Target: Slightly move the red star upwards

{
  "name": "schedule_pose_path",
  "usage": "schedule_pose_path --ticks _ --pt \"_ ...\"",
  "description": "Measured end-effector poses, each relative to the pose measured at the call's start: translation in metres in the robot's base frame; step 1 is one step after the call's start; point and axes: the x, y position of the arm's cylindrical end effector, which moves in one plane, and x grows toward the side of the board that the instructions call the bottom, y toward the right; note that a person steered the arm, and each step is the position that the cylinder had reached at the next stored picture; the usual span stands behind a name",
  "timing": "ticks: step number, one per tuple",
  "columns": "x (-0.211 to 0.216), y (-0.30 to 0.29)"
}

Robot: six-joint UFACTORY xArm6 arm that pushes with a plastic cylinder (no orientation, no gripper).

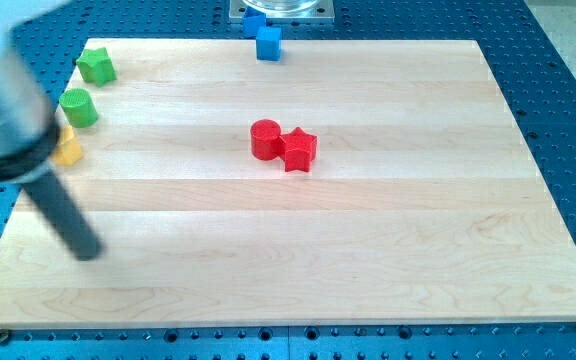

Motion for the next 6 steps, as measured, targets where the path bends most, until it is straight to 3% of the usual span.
schedule_pose_path --ticks 1,2,3,4,5,6 --pt "-0.015 0.117" --pt "-0.058 0.211" --pt "-0.089 0.202" --pt "-0.095 0.193" --pt "-0.150 0.201" --pt "-0.172 0.203"
